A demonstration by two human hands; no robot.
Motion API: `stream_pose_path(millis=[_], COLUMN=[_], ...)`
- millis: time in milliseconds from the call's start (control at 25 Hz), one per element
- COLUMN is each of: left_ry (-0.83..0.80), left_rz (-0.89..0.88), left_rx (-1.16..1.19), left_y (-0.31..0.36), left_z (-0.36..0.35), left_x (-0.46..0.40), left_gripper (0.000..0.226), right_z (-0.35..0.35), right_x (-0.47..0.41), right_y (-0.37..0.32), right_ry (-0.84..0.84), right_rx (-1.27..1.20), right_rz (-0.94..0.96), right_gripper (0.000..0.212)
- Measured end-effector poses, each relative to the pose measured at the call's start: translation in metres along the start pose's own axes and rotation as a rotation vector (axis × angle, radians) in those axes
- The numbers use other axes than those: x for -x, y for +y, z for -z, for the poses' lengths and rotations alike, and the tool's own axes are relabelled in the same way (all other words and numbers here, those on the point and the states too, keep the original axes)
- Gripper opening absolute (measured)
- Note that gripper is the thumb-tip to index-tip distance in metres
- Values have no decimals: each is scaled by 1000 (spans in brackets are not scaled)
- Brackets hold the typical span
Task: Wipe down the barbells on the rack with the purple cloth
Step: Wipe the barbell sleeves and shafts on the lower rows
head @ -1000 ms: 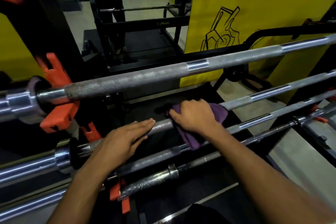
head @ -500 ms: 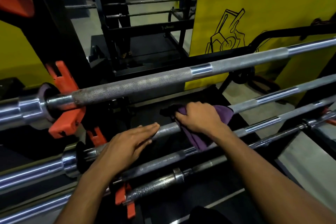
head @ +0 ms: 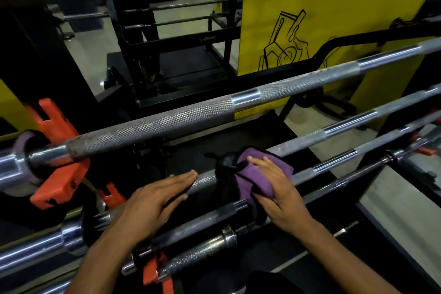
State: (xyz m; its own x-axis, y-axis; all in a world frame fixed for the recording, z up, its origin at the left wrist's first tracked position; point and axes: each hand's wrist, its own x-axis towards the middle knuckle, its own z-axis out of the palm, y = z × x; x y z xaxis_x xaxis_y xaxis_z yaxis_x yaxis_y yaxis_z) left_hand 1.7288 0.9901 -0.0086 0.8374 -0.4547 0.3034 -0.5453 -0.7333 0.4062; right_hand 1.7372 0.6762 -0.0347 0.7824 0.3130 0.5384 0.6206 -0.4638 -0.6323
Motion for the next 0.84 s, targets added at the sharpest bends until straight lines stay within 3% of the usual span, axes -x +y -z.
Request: stream_pose_path(millis=[80,240,400,480,600,720,840], left_ry=[-6,-1,87,107,77,101,68], left_rz=[14,97,200,284,439,571,714], left_rx=[-25,-107,-97,-19,59,44,47], left_y=[3,17,67,94,135,191,246], left_z=[0,-4,-26,-41,-68,-96,-127], left_x=[0,7,43,70,106,133,163], left_gripper=[48,52,57,58,53,48,50], right_z=[5,12,25,38,57,81,99], right_x=[12,26,44,53,74,110,152], right_y=[0,-21,-30,-35,-36,-30,-20], right_ry=[37,102,189,126,-20,-115,-289], right_rx=[-104,-595,-1051,-1207,-1036,-740,-624], right_rz=[-139,-531,-1087,-1216,-1074,-972,-791], right_gripper=[45,29,37,38,62,39,39])
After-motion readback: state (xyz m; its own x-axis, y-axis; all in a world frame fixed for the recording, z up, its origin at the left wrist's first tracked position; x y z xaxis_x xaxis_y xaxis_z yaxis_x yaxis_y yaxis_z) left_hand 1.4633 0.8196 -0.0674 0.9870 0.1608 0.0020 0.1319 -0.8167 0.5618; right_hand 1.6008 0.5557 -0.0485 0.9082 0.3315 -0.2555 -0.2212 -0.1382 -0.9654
